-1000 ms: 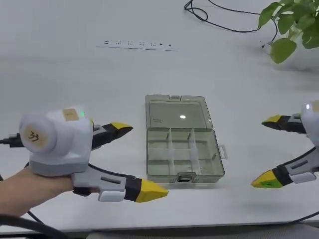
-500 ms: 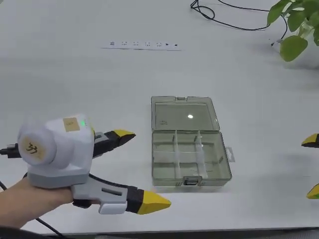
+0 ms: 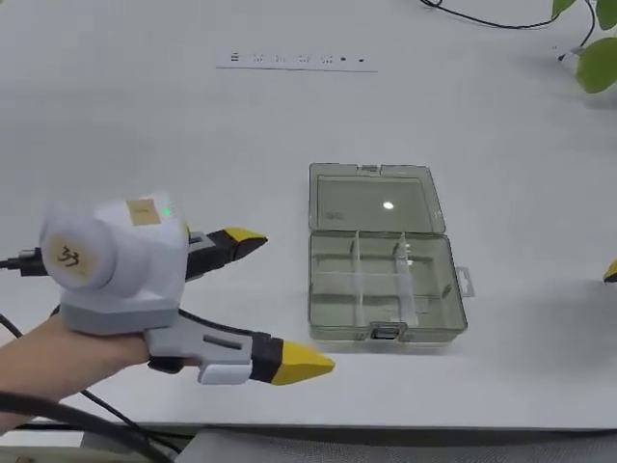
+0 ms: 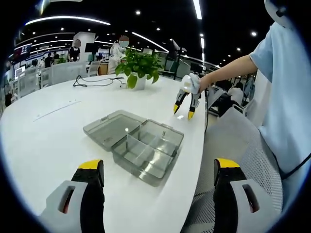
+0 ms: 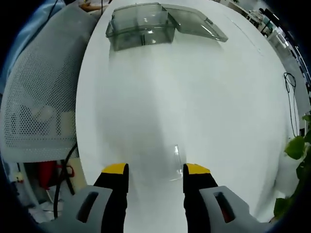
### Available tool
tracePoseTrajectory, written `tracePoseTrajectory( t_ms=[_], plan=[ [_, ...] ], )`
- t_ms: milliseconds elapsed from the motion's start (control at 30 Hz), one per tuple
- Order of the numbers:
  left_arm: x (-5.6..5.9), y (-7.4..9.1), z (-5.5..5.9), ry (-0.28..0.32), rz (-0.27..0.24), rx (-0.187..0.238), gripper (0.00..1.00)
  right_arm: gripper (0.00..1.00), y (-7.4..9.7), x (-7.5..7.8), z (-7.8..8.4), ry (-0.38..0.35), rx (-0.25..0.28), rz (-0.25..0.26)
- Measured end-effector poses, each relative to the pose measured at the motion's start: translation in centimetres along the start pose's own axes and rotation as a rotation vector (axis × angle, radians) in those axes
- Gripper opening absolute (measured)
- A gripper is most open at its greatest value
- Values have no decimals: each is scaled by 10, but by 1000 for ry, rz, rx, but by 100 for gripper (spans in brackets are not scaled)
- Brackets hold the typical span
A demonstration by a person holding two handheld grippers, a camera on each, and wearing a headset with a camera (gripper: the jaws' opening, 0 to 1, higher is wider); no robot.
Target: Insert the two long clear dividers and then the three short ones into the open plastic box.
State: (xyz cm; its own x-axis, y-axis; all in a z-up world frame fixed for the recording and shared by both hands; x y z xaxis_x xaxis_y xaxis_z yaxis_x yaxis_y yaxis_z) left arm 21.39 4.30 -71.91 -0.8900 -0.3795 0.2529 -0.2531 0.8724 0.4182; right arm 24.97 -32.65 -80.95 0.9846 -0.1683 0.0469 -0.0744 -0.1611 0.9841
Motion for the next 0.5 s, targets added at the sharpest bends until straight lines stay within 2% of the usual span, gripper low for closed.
tracePoseTrajectory(
  t_ms=[33,100,167,200,233,300,400,500],
  plan=[
    [-1,0,0,3,-3,2,96,41,1,3,0,1,0,14],
    [-1,0,0,8,-6,1,95,39,2,3,0,-44,5,5],
    [-2,1,0,10,-10,1,95,38,2,4,2,47,-26,33],
    [-3,1,0,9,-13,1,95,37,2,1,1,66,-42,26],
    [-3,1,0,12,-14,3,95,37,2,0,-1,50,-43,26],
    [-3,0,-1,12,-14,5,94,35,2,-3,-1,85,-56,21],
    [-2,-2,-3,8,-13,10,94,33,2,-5,-2,89,-65,24],
    [-1,-3,-4,10,-13,22,94,33,3,-5,-1,68,-73,33]
  ],
)
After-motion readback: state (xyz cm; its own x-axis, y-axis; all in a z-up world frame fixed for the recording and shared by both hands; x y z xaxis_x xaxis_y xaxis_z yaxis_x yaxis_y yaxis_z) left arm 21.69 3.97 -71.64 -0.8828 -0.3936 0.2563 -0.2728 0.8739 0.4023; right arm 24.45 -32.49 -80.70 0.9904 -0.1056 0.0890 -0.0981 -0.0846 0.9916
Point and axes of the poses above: the centre of the closed fingertips' face, and the gripper's own axes: y roughly backward along the fingers, x roughly to its right, z roughly out of its underside, the point moved 3 cm from there along y, roughly backward along the fingers, and after that the axes turned 4 degrees about z, right-handed, at the moved point
